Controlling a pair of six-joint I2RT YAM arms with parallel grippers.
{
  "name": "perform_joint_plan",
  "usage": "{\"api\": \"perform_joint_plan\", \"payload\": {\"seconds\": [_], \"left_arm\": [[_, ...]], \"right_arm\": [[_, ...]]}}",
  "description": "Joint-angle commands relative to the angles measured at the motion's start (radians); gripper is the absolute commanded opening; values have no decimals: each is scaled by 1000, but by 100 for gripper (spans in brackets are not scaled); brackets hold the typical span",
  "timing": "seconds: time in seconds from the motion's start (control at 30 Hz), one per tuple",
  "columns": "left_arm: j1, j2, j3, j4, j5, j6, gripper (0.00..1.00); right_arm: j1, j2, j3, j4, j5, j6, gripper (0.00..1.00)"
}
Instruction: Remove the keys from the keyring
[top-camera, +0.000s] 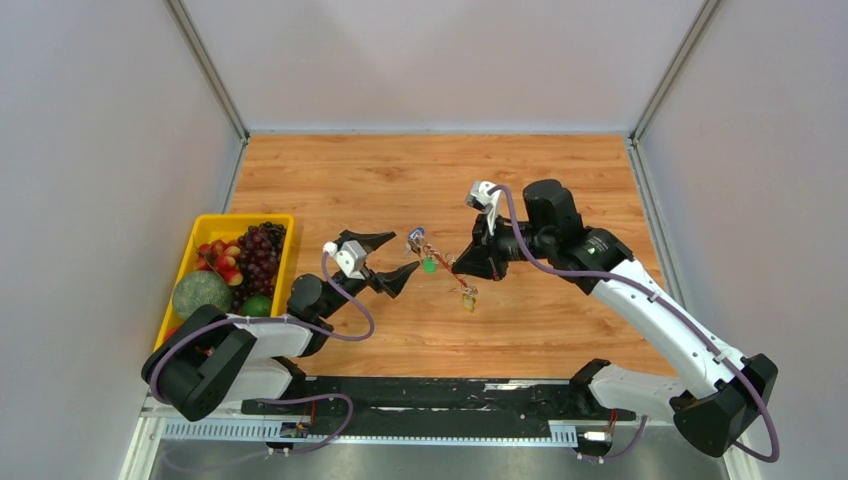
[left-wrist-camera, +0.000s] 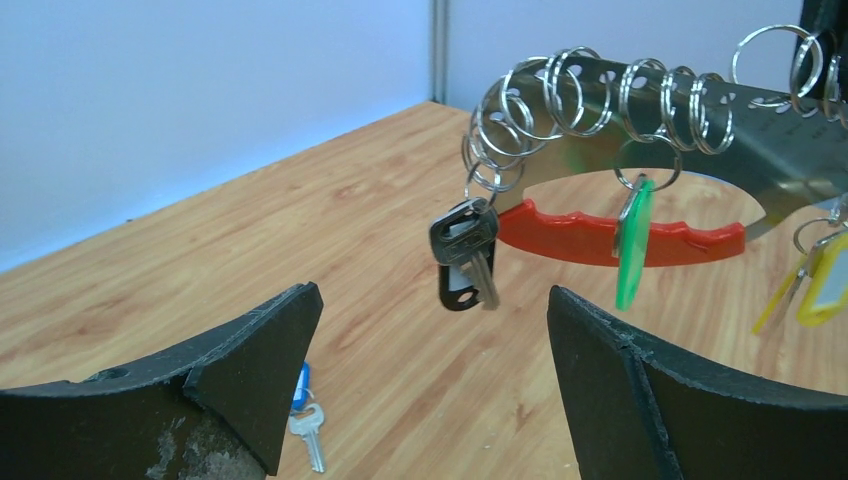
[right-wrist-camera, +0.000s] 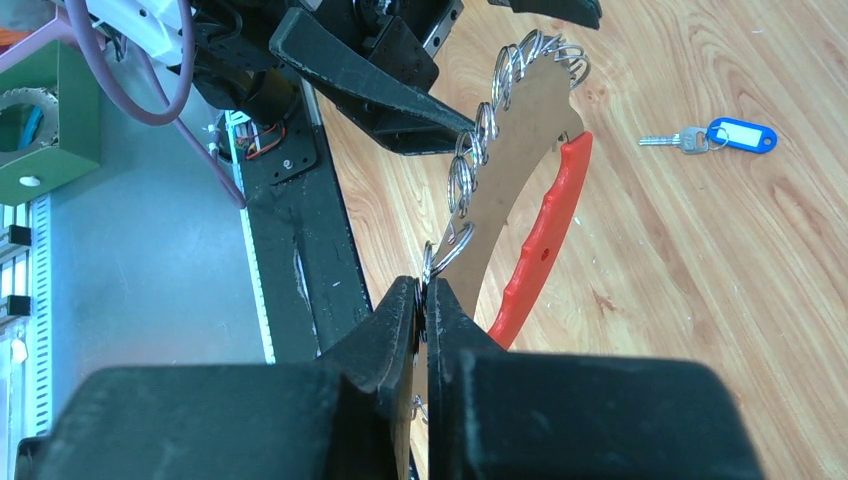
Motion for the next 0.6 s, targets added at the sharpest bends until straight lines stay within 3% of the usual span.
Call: {"api": "perform_joint_plan", "payload": {"seconds": [0.0, 0.47, 0.57], "left_arm": [[2, 32, 42, 58, 111, -15, 93], [2, 39, 71, -19, 108, -2, 89], [2, 42, 78, -28, 119, -1, 81]], "right_arm": [[4, -24, 2, 24, -50, -37, 6], [46, -5, -1, -18, -73, -77, 8], [51, -5, 1, -20, -73, -80, 8]]}}
